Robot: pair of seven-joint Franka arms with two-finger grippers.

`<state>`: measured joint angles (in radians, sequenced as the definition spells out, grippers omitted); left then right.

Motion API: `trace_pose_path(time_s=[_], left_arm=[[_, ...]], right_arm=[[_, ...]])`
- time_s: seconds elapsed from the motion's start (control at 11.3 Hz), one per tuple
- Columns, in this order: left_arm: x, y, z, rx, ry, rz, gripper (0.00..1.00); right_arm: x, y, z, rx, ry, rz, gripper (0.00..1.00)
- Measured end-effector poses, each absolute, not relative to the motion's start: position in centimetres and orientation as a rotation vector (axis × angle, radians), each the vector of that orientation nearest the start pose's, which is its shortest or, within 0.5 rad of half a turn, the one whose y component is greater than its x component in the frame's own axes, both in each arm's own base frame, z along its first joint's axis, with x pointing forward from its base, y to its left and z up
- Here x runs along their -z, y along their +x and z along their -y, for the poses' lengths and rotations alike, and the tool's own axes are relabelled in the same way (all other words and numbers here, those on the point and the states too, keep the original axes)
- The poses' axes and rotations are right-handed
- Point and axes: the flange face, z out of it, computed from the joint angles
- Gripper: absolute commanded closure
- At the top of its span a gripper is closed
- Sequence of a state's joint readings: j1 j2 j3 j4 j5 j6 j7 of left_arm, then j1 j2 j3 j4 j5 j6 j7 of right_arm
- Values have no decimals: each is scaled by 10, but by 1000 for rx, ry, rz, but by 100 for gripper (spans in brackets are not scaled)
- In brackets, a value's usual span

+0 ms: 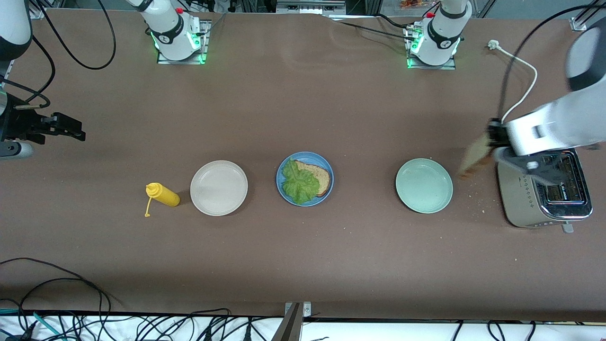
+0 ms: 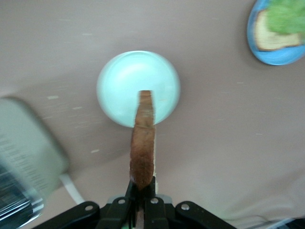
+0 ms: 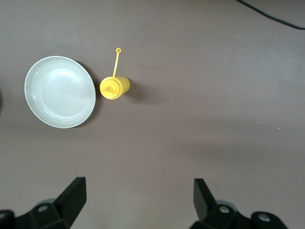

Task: Make sandwich in blue plate with both arms
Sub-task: 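Lift the toast out and carry it toward the blue plate, then lower the toast onto the lettuce on the blue plate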

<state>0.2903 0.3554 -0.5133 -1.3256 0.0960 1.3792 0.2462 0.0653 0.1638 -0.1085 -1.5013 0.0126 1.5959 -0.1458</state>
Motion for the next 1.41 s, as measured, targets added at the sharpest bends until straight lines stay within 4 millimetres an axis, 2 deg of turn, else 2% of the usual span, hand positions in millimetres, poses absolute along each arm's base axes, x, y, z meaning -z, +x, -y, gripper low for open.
trace_pose_path(time_s=[0.18, 0.27, 0.44, 0.62, 0.8, 1.06, 1.15, 1.33, 1.41], left_arm=[[-476, 631, 131, -548, -3266, -826, 100], [-449, 639, 151, -580, -3363, -843, 100], [-399, 653, 173, -705, -3602, -800, 100], [-361, 666, 196, -777, -3849, -681, 98], [-334, 673, 233, -828, -4060, -508, 98], [-272, 668, 296, -918, -4202, -204, 98], [-251, 663, 310, -993, -4208, -134, 98], [-221, 657, 314, -1065, -4204, -106, 95], [-211, 656, 310, -1031, -4216, -161, 80]], right_arm=[[-565, 603, 19, -108, -3134, 162, 0], [-565, 603, 19, -108, -3134, 162, 0], [-565, 603, 19, -109, -3133, 161, 0], [-565, 603, 19, -111, -3133, 161, 0], [-565, 603, 20, -112, -3133, 160, 0], [-565, 603, 20, -113, -3132, 159, 0], [-565, 603, 20, -114, -3132, 158, 0], [-565, 602, 22, -114, -3133, 152, 0], [-565, 602, 23, -114, -3133, 151, 0]])
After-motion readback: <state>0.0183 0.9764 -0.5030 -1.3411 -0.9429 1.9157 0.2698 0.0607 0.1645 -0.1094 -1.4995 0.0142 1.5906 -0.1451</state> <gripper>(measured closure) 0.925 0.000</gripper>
